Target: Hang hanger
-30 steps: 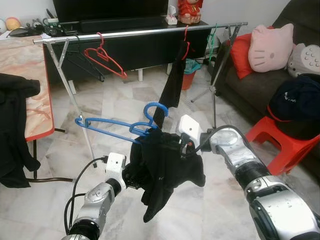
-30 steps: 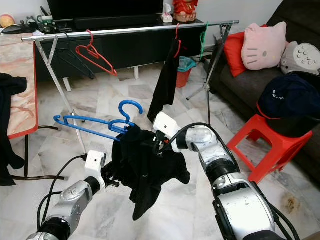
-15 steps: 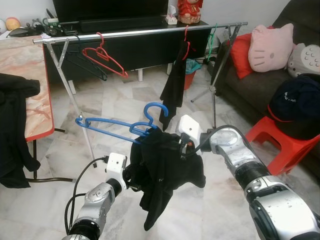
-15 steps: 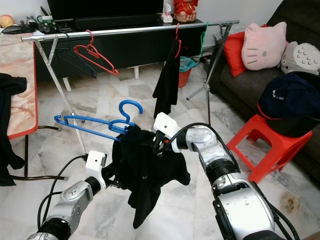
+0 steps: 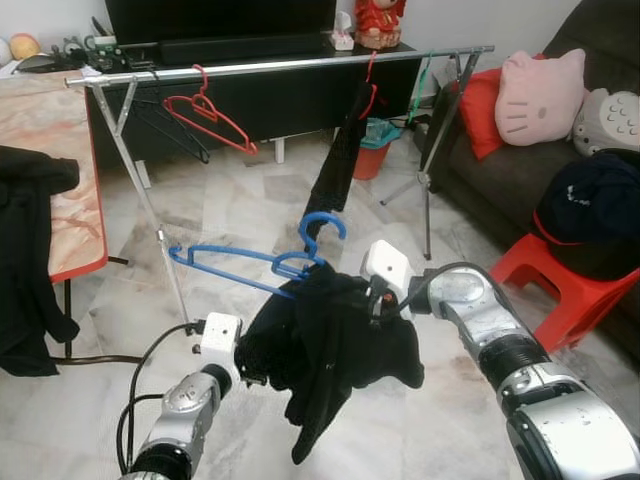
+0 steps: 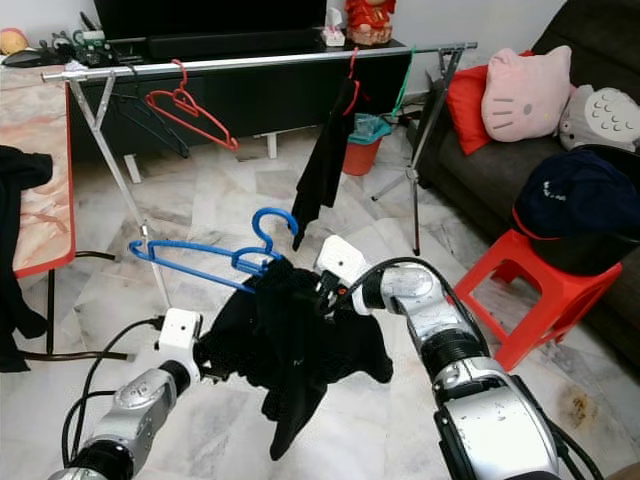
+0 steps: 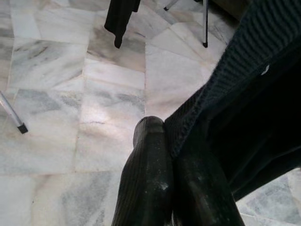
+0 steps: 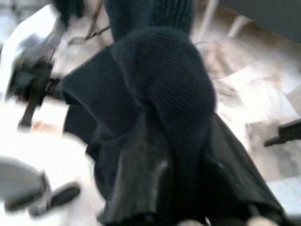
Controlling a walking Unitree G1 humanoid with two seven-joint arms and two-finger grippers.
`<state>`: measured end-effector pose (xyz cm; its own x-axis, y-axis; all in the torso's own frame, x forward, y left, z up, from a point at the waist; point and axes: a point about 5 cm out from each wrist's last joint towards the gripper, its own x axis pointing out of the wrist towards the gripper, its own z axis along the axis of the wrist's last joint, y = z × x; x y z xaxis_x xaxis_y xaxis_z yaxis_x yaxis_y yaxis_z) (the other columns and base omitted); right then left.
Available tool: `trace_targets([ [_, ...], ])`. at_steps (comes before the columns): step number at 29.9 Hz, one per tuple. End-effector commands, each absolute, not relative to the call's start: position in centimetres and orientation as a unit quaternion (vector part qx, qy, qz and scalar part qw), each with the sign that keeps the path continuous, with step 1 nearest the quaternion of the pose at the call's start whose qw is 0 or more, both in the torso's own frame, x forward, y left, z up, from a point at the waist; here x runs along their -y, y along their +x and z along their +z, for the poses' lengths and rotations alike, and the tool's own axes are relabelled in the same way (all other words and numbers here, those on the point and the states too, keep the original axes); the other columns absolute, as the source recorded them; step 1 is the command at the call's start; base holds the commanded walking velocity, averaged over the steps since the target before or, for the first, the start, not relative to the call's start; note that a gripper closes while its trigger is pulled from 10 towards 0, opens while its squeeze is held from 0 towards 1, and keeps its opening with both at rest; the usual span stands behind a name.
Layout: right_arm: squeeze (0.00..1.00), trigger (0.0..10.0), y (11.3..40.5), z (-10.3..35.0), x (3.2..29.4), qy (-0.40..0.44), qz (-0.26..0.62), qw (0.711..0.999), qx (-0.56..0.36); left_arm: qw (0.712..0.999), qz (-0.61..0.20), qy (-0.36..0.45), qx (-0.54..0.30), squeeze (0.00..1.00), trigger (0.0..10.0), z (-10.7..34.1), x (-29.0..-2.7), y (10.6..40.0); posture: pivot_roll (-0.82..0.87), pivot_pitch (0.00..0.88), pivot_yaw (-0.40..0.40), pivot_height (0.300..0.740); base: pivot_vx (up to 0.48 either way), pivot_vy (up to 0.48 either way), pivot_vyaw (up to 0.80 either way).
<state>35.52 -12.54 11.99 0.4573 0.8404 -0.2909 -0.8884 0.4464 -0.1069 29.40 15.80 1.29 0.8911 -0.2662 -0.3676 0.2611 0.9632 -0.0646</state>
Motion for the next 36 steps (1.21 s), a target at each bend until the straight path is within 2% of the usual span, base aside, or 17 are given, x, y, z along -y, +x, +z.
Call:
trace_targets([
  [1,0.00,10.0,36.3,14.5,13.9,-0.052,0.483,0.874,-0.027,0.966,-0.108,-0.003,-0.236,0.00,10.0,-0.2,-16.8,28.4,0.03,0.000,-0.100,0.740,0.000,0.000,0.00],
  [4,0.00,10.0,35.4,14.9,13.8,-0.003,0.533,0.846,-0.002,0.965,-0.110,-0.002,-0.238,0.00,10.0,-0.3,-16.8,28.3,0.03,0.000,-0.097,0.740,0.000,0.000,0.00],
  [6,0.00,10.0,34.4,14.5,13.9,-0.012,0.567,0.824,-0.003,0.965,-0.110,0.001,-0.240,0.00,10.0,-0.3,-16.9,28.3,0.03,0.000,-0.095,0.740,0.000,0.000,0.00],
  [7,0.00,10.0,34.4,14.5,13.9,-0.012,0.567,0.824,-0.003,0.965,-0.110,0.001,-0.240,0.00,10.0,-0.3,-16.9,28.3,0.03,0.000,-0.095,0.740,0.000,0.000,0.00],
  [11,0.00,10.0,32.4,13.8,14.2,-0.013,0.636,0.772,-0.004,0.964,-0.111,0.004,-0.244,0.00,10.0,-0.4,-17.1,28.2,0.03,0.000,-0.092,0.740,0.000,0.000,0.00],
  [12,0.00,10.0,31.5,14.3,14.4,0.021,0.667,0.745,0.008,0.963,-0.113,0.006,-0.245,0.00,10.0,-0.5,-17.1,28.1,0.03,0.000,-0.092,0.740,0.000,0.000,0.00],
  [15,0.00,10.0,30.2,15.4,14.8,0.071,0.703,0.707,0.031,0.962,-0.115,0.007,-0.247,0.00,10.0,-0.5,-17.2,28.1,0.03,0.000,-0.089,0.740,0.000,0.000,0.00],
  [19,0.00,10.0,29.4,15.9,15.0,0.084,0.720,0.687,0.038,0.962,-0.118,0.007,-0.248,0.00,10.0,-0.6,-17.2,28.0,0.03,0.000,-0.087,0.740,0.000,0.000,0.00],
  [22,0.00,10.0,27.7,15.2,15.5,0.064,0.745,0.663,0.000,0.961,-0.121,0.006,-0.249,0.00,10.0,-0.6,-17.2,28.0,0.03,0.000,-0.085,0.740,0.000,0.000,0.00],
  [25,0.00,10.0,27.2,14.9,15.7,0.055,0.751,0.658,-0.015,0.961,-0.122,0.007,-0.250,0.00,10.0,-0.6,-17.2,28.0,0.03,0.000,-0.085,0.740,0.000,0.000,0.00],
  [26,0.00,10.0,26.7,14.5,15.9,0.039,0.756,0.652,-0.039,0.960,-0.123,0.008,-0.250,0.00,10.0,-0.6,-17.3,28.0,0.03,0.000,-0.081,0.740,0.000,0.000,0.00],
  [27,0.00,10.0,25.3,13.1,16.8,-0.026,0.768,0.632,-0.099,0.961,-0.122,0.012,-0.250,0.00,10.0,-0.5,-17.7,28.0,0.02,0.000,-0.079,0.740,0.000,0.000,0.00],
  [29,0.00,10.0,24.6,12.3,17.4,-0.056,0.772,0.619,-0.132,0.961,-0.120,0.016,-0.250,0.00,10.0,-0.4,-18.0,28.1,0.02,0.000,-0.079,0.740,0.000,0.000,0.00],
  [36,0.00,10.0,23.9,12.5,18.7,-0.060,0.771,0.615,-0.151,0.961,-0.115,0.023,-0.252,0.00,10.0,-0.3,-18.6,28.2,0.02,0.000,-0.067,0.740,0.000,0.000,0.00],
])
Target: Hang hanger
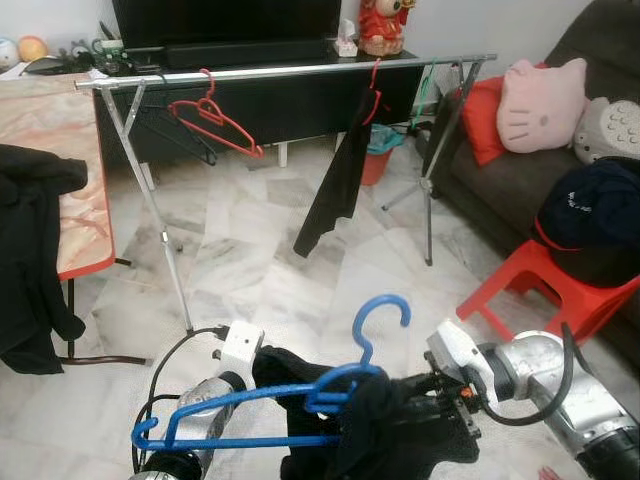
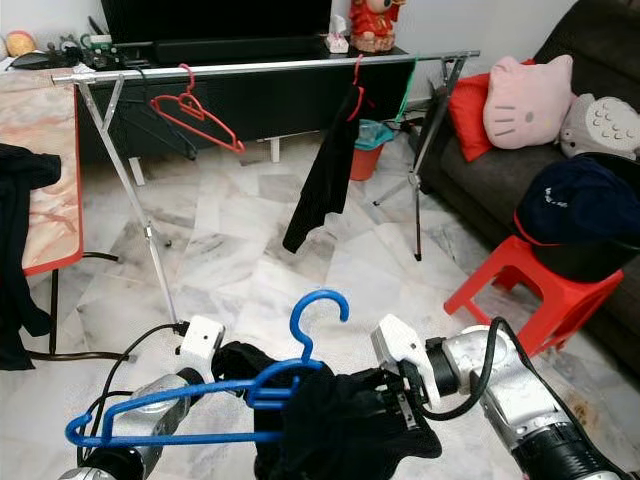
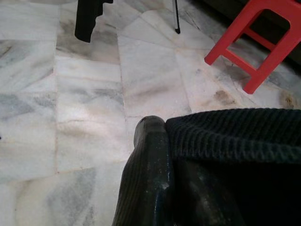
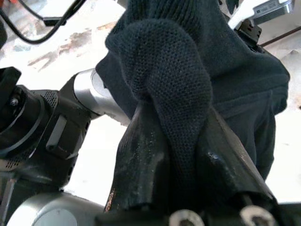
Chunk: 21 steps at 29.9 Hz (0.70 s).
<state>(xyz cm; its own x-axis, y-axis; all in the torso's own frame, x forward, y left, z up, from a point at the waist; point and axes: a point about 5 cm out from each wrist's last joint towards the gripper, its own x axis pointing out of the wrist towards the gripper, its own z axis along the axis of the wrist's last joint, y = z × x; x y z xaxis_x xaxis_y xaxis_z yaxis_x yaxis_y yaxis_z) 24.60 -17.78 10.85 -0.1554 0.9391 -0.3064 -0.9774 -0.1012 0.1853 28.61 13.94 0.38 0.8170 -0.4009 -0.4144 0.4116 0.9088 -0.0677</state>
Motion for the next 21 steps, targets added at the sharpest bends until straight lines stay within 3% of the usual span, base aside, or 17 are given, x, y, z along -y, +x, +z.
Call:
trace_targets([
  [1,0.00,10.0,23.6,12.5,18.8,-0.063,0.773,0.611,-0.157,0.961,-0.115,0.024,-0.252,0.00,10.0,-0.3,-18.7,28.2,0.02,0.000,-0.065,0.740,0.000,0.000,0.00],
  [7,0.00,10.0,23.1,12.5,20.4,-0.091,0.775,0.597,-0.184,0.960,-0.113,0.030,-0.253,0.00,10.0,-0.1,-19.0,28.4,0.01,0.000,-0.062,0.740,0.000,0.000,0.00],
  [12,0.00,10.0,23.9,13.9,21.4,-0.084,0.756,0.627,-0.167,0.961,-0.107,0.033,-0.251,0.00,10.0,0.1,-19.5,28.6,0.01,0.000,-0.058,0.740,0.000,0.000,0.00],
  [19,0.00,10.0,23.0,14.5,23.2,-0.108,0.752,0.619,-0.197,0.963,-0.091,0.041,-0.252,0.00,10.0,0.4,-20.7,28.8,0.00,0.000,-0.044,0.740,0.000,0.000,0.00],
  [21,0.00,10.0,23.5,15.2,24.0,-0.116,0.738,0.638,-0.187,0.966,-0.072,0.050,-0.243,0.00,10.0,1.0,-21.6,29.2,-0.01,0.000,-0.039,0.740,0.000,0.000,0.00],
])
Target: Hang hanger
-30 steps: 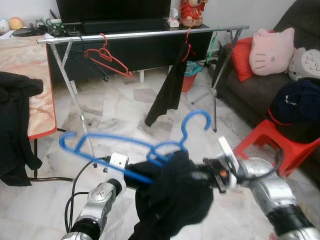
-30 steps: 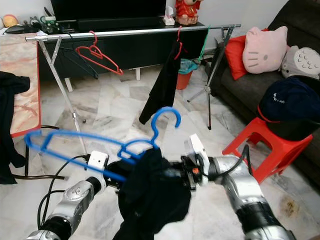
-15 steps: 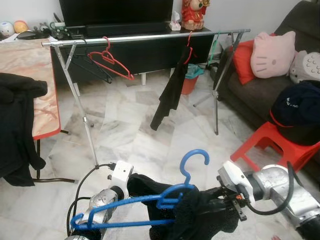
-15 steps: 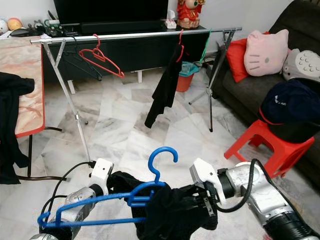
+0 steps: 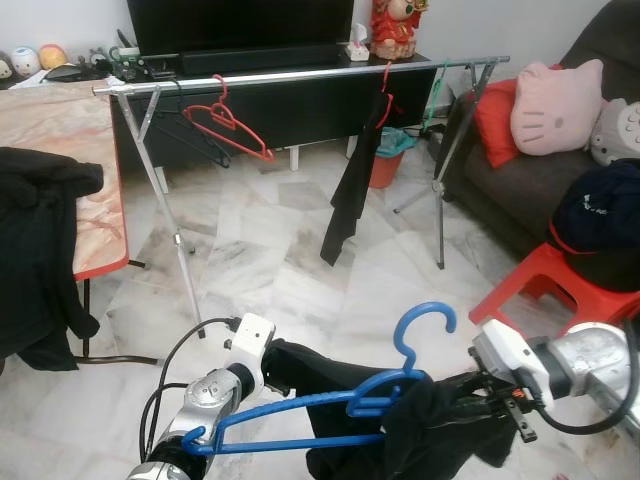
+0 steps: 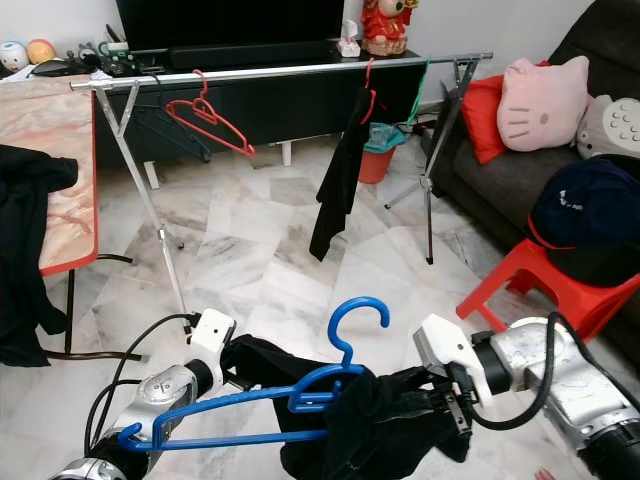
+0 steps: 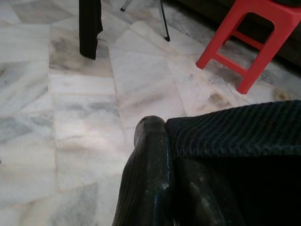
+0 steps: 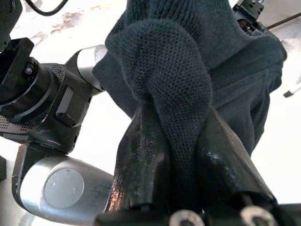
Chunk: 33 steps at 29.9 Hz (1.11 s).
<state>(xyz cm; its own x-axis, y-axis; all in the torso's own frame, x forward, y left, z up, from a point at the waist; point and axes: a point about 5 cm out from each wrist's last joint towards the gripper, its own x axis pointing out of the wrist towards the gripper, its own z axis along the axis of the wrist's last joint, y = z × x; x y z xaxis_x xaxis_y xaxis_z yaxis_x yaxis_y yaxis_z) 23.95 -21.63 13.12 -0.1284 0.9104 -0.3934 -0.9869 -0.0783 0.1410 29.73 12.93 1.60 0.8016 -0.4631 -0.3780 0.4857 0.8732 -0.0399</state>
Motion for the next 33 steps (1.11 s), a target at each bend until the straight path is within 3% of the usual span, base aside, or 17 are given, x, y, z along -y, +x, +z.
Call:
trace_targets([
  [1,0.00,10.0,23.5,15.2,24.0,-0.116,0.738,0.638,-0.187,0.966,-0.072,0.050,-0.243,0.00,10.0,1.0,-21.6,29.2,-0.01,0.000,-0.039,0.740,0.000,0.000,0.00],
  [3,0.00,10.0,23.8,16.0,24.7,-0.111,0.726,0.655,-0.179,0.969,-0.033,0.053,-0.240,0.00,10.0,1.5,-22.9,29.5,-0.01,0.000,-0.032,0.740,0.000,0.000,0.00],
  [9,0.00,10.0,23.2,16.0,25.4,-0.127,0.725,0.648,-0.194,0.969,-0.006,0.067,-0.237,0.00,10.0,2.0,-24.2,29.7,-0.02,0.000,-0.028,0.740,0.000,0.000,0.00],
  [14,0.00,10.0,23.2,16.7,26.2,-0.148,0.718,0.649,-0.203,0.964,0.063,0.119,-0.229,0.00,10.0,3.6,-27.2,30.3,-0.02,0.000,-0.019,0.740,0.000,0.000,0.00],
  [18,0.00,10.0,23.1,16.7,26.3,-0.161,0.718,0.644,-0.210,0.962,0.073,0.129,-0.229,0.00,10.0,3.9,-27.6,30.3,-0.02,0.000,-0.016,0.740,0.000,0.000,0.00],
  [23,0.00,10.0,22.8,16.1,27.8,-0.226,0.705,0.618,-0.264,0.957,0.101,0.150,-0.227,0.00,10.0,4.7,-28.8,30.6,-0.03,0.000,-0.009,0.740,0.000,0.000,0.00],
  [33,0.00,10.0,23.5,15.0,28.2,-0.253,0.690,0.618,-0.281,0.952,0.100,0.165,-0.235,0.00,10.0,4.2,-28.2,30.5,-0.02,0.000,-0.015,0.740,0.000,0.000,0.00],
])
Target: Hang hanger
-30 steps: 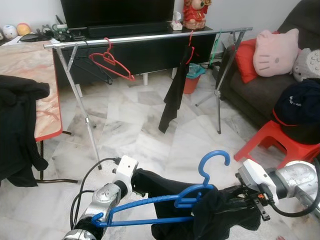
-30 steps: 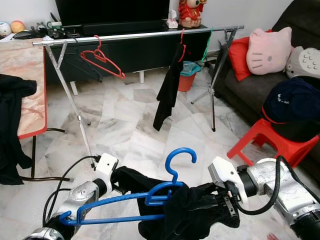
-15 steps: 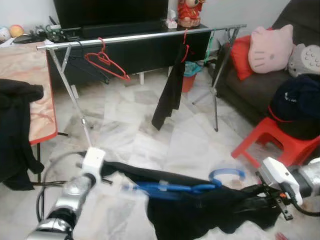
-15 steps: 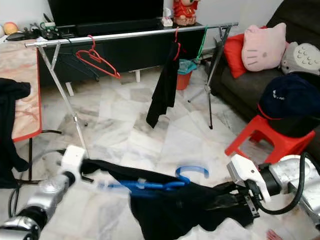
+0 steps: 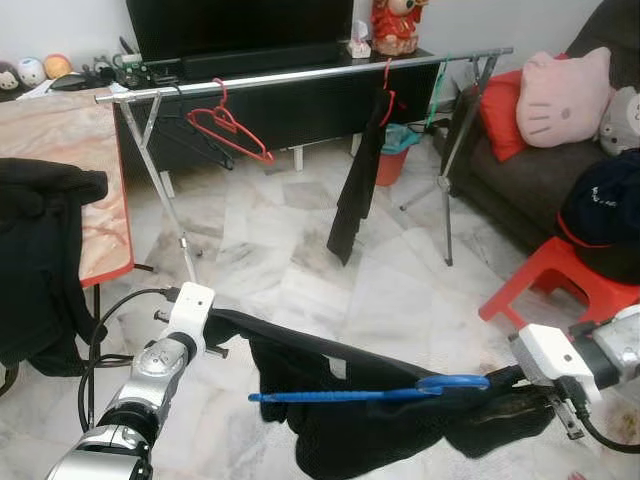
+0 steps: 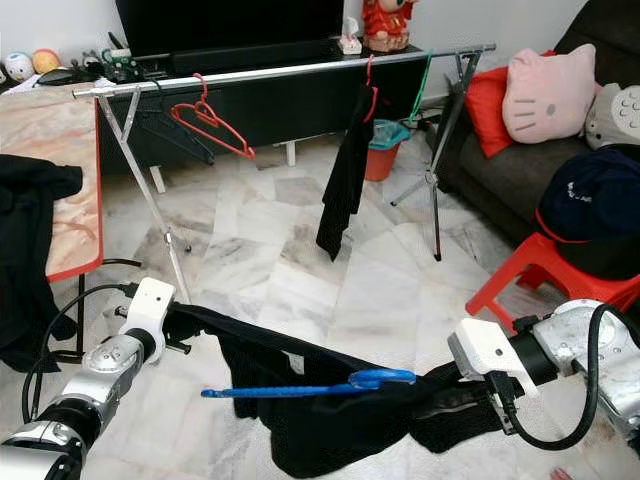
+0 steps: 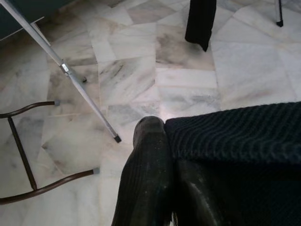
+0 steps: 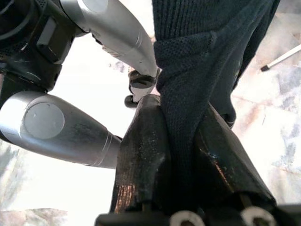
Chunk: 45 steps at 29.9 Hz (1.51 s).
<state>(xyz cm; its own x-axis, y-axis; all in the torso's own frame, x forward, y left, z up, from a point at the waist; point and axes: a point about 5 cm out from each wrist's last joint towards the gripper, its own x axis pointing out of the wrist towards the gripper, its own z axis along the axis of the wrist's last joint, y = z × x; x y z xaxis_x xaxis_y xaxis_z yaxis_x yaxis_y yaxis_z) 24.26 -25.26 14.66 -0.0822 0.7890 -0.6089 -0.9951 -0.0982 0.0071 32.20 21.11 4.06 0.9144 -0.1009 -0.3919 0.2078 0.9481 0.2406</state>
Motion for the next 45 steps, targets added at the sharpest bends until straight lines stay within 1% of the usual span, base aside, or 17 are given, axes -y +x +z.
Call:
trace_targets([
  [1,0.00,10.0,23.5,15.0,28.3,-0.259,0.688,0.616,-0.284,0.951,0.101,0.172,-0.236,0.00,10.0,4.2,-28.3,30.5,-0.02,0.000,-0.015,0.740,0.000,0.000,0.00],
  [4,0.00,10.0,23.8,14.9,28.5,-0.271,0.679,0.619,-0.287,0.948,0.103,0.180,-0.244,0.00,10.0,4.1,-28.4,30.5,-0.02,0.000,-0.015,0.740,0.000,0.000,0.00],
  [7,0.00,10.0,25.5,14.6,28.5,-0.319,0.630,0.656,-0.265,0.942,0.077,0.185,-0.271,0.00,10.0,3.4,-28.1,30.1,-0.03,0.000,-0.015,0.740,0.000,0.000,0.00],
  [8,0.00,10.0,26.3,14.4,28.3,-0.334,0.608,0.675,-0.254,0.942,0.063,0.185,-0.274,0.00,10.0,3.2,-27.7,30.1,-0.03,0.000,-0.013,0.740,0.000,0.000,0.00],
  [10,0.00,10.0,26.6,14.2,28.0,-0.337,0.600,0.683,-0.246,0.942,0.055,0.181,-0.277,0.00,10.0,3.0,-27.4,30.0,-0.03,0.000,-0.017,0.740,0.000,0.000,0.00],
  [16,0.00,10.0,27.1,13.7,27.1,-0.329,0.596,0.696,-0.228,0.938,0.018,0.177,-0.299,0.00,10.0,1.9,-26.3,29.6,-0.02,0.000,-0.022,0.740,0.000,0.000,0.00],
  [17,0.00,10.0,27.6,13.7,26.9,-0.330,0.586,0.708,-0.218,0.935,0.005,0.179,-0.306,0.00,10.0,1.6,-26.0,29.5,-0.02,0.000,-0.022,0.740,0.000,0.000,0.00],
  [22,0.00,10.0,28.8,13.8,26.1,-0.309,0.564,0.744,-0.182,0.929,-0.012,0.174,-0.327,0.00,10.0,1.0,-25.5,29.1,-0.02,0.000,-0.022,0.740,0.000,0.000,0.00],
  [23,0.00,10.0,29.3,14.0,25.8,-0.299,0.551,0.762,-0.163,0.924,-0.028,0.176,-0.337,0.00,10.0,0.6,-25.2,28.8,-0.02,0.000,-0.022,0.740,0.000,0.000,0.00],
  [25,0.00,10.0,29.9,14.1,25.6,-0.287,0.533,0.780,-0.157,0.922,-0.040,0.178,-0.343,0.00,10.0,0.4,-24.9,28.7,-0.02,0.000,-0.021,0.740,0.000,0.000,0.00],
  [26,0.00,10.0,29.9,14.1,25.6,-0.287,0.533,0.780,-0.157,0.922,-0.040,0.178,-0.343,0.00,10.0,0.4,-24.9,28.7,-0.02,0.000,-0.021,0.740,0.000,0.000,0.00],
  [29,0.00,10.0,30.5,14.2,25.3,-0.263,0.519,0.800,-0.146,0.916,-0.065,0.181,-0.351,0.00,10.0,0.0,-24.2,28.5,-0.02,0.000,-0.021,0.740,0.000,0.000,0.00],
  [34,0.00,10.0,30.3,13.6,25.1,-0.251,0.534,0.791,-0.160,0.915,-0.080,0.182,-0.351,0.00,10.0,-0.1,-23.6,28.6,-0.02,0.000,-0.024,0.740,0.000,0.000,0.00],
  [36,0.00,10.0,29.6,13.1,24.9,-0.226,0.564,0.774,-0.180,0.916,-0.081,0.183,-0.348,0.00,10.0,0.1,-23.5,28.8,-0.02,0.000,-0.027,0.740,0.000,0.000,0.00],
  [37,0.00,10.0,29.6,13.1,24.9,-0.226,0.564,0.774,-0.180,0.916,-0.081,0.183,-0.348,0.00,10.0,0.1,-23.5,28.8,-0.02,0.000,-0.027,0.740,0.000,0.000,0.00],
  [40,0.00,10.0,28.7,12.5,24.9,-0.214,0.593,0.750,-0.203,0.919,-0.079,0.186,-0.339,0.00,10.0,0.5,-23.6,29.2,-0.02,0.000,-0.027,0.740,0.000,0.000,0.00],
  [45,0.00,10.0,28.2,12.1,25.2,-0.209,0.607,0.732,-0.226,0.923,-0.072,0.191,-0.326,0.00,10.0,1.1,-23.9,29.7,-0.02,0.000,-0.029,0.740,0.000,0.000,0.00],
])
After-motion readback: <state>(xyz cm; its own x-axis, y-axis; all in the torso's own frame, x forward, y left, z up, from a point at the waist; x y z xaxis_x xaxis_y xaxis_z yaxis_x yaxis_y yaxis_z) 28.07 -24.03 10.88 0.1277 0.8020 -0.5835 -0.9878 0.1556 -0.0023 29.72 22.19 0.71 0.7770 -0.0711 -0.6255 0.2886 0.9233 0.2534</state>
